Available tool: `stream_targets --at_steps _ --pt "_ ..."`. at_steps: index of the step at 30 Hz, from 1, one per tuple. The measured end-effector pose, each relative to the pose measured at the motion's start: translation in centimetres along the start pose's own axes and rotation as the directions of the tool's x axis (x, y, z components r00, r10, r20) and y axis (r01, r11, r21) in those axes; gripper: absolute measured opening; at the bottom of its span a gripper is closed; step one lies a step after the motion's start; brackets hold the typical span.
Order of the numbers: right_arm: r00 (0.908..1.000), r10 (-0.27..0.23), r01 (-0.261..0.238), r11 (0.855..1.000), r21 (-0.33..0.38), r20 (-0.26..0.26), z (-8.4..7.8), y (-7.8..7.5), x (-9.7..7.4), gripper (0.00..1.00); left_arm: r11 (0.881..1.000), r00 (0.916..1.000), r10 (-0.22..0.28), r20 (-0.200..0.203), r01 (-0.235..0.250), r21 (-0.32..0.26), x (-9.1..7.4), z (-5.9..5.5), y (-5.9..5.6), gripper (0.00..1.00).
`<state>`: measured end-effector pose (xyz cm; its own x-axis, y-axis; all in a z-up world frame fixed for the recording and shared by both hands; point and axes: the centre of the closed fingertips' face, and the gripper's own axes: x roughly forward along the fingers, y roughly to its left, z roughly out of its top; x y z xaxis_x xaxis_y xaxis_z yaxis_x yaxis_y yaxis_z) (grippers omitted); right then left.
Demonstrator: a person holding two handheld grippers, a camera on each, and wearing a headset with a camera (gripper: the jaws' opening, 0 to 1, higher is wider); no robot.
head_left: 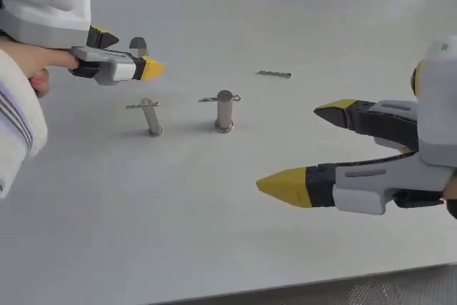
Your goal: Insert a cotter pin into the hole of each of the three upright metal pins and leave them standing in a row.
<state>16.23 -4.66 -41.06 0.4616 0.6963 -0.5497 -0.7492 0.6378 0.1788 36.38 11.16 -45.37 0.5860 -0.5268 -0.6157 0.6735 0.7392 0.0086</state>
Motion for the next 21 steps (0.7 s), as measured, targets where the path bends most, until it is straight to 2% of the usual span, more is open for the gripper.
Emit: stream_targets --at_steps 4,8,12,15,16,21 --pt "0.9999 0.010 -0.011 1.000 -0.002 -0.013 -0.4 0.2 0.0 0.77 1.000 0.9999 0.005 -0.016 -0.005 0.003 0.7 -0.5 0.1 0.39" --pt "0.9998 0.007 -0.008 1.000 -0.013 -0.020 -0.5 0.1 0.1 0.77 1.000 0.9999 0.005 -0.012 -0.005 -0.009 0.8 -0.2 -0.1 0.31" --pt "0.9998 0.010 -0.010 1.000 -0.011 -0.017 -0.4 0.2 0.1 0.77 0.999 0.9994 0.028 -0.020 -0.028 -0.019 0.9 -0.6 0.3 0.20" --pt "0.9999 0.008 -0.009 1.000 -0.012 -0.015 -0.3 0.2 0.0 0.77 0.998 0.9998 0.019 0.006 -0.019 -0.052 0.8 -0.2 0.4 0.12" --pt "0.9999 0.009 -0.009 1.000 -0.006 -0.011 -0.4 0.1 -0.1 0.76 0.998 0.9998 0.019 0.008 -0.019 -0.059 1.0 -0.2 0.6 0.12" --pt "0.9999 -0.005 0.005 1.000 -0.006 -0.016 -0.6 -0.2 -0.3 0.75 0.998 0.9999 -0.003 0.011 0.004 -0.058 1.2 -0.1 0.2 0.10"
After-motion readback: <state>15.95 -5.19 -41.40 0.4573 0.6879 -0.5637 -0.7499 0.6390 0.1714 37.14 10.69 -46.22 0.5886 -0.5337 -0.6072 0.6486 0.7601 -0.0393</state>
